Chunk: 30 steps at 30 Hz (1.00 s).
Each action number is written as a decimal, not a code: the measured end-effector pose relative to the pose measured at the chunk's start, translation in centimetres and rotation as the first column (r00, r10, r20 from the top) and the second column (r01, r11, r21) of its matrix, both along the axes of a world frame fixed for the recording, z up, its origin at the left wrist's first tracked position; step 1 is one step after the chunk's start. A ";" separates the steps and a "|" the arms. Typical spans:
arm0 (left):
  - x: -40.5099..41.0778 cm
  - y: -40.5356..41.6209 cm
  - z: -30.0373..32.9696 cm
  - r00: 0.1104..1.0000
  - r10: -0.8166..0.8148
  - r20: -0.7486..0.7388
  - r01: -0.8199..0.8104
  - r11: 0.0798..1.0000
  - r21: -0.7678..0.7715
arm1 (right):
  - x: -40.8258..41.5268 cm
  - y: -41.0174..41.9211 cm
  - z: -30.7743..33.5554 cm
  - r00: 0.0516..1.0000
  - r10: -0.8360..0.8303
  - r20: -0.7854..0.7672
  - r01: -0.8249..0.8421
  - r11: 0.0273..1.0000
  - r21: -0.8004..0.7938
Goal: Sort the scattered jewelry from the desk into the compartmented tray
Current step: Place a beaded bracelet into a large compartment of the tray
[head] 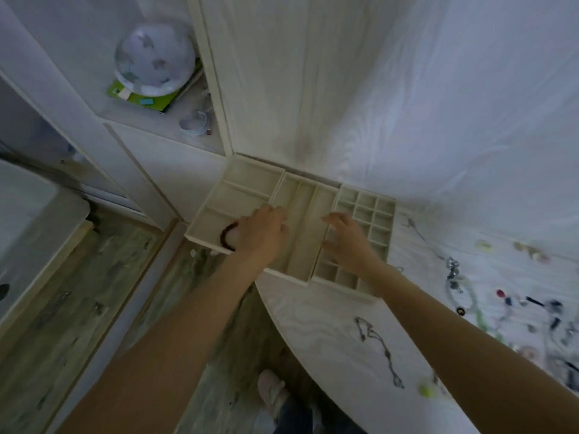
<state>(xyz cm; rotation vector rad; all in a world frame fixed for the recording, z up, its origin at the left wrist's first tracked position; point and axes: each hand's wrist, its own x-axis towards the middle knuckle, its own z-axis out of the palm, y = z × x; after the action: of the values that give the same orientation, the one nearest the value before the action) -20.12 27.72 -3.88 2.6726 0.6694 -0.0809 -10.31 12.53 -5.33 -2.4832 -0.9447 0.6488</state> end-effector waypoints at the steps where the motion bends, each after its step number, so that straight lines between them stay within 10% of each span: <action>1: 1.0 -1.3 0.1 0.999 -0.030 0.012 0.030 1.000 0.007 | 0.5 -1.6 0.0 0.999 -0.039 -0.007 0.039 0.999 -0.013; 14: 11.6 -22.6 -1.3 0.923 -0.384 -0.026 0.368 0.902 -0.226 | 5.8 -23.7 -1.1 0.907 -0.421 0.033 0.420 0.894 -0.155; 24: 14.7 -30.7 -4.8 0.937 -0.076 -0.342 0.036 0.992 -0.121 | 7.8 -26.5 -3.2 0.935 -0.346 0.078 0.355 0.903 -0.241; 27: 14.8 -31.1 -5.1 0.948 -0.024 -0.316 -0.017 0.992 -0.128 | 8.2 -26.4 -3.5 0.911 -0.400 -0.099 0.393 0.915 -0.089; 30: 13.9 -30.2 -4.7 0.988 0.079 -0.130 -0.130 0.884 -0.450 | 8.6 -27.0 -2.1 0.788 -0.493 -0.368 0.561 0.821 0.102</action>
<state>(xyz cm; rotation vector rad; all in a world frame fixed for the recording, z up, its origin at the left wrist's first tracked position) -6.24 -2.50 -8.60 2.1851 0.7236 -0.3172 -1.67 -14.51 -7.43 -2.2015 -0.1502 0.6911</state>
